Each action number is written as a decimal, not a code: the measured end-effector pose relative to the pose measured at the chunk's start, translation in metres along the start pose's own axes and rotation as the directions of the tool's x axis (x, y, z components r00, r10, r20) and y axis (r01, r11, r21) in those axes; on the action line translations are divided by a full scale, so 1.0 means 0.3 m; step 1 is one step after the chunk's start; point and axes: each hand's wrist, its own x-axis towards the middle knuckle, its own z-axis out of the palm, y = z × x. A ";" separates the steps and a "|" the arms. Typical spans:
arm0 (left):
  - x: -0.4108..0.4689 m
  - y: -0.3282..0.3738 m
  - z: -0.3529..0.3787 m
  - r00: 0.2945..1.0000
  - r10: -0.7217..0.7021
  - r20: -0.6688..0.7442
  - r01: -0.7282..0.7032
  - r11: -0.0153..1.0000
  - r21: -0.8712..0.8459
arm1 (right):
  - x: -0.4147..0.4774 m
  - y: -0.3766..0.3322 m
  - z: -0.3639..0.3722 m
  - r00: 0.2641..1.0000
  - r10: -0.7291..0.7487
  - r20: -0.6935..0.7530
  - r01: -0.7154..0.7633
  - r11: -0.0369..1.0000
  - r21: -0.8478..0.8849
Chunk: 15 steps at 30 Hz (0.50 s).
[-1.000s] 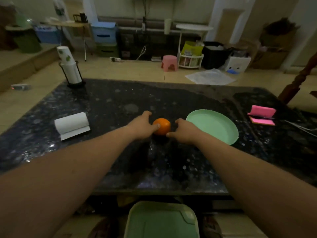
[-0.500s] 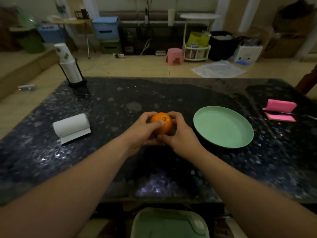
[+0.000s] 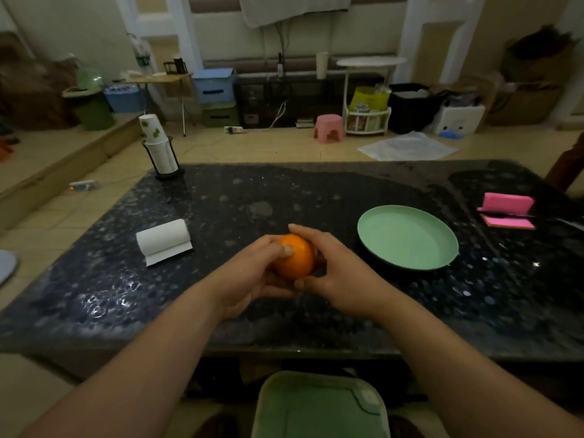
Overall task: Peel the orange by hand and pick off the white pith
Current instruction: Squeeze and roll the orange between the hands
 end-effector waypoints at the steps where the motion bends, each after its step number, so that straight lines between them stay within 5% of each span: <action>1: 0.005 -0.001 0.010 1.000 0.001 0.008 -0.001 1.000 -0.006 | -0.002 0.014 -0.003 1.000 0.006 0.006 -0.006 1.000 0.022; 15: 0.132 -0.047 -0.011 0.999 -0.050 0.012 0.051 0.997 -0.066 | 0.051 0.038 -0.050 0.997 0.058 0.043 -0.057 0.998 -0.033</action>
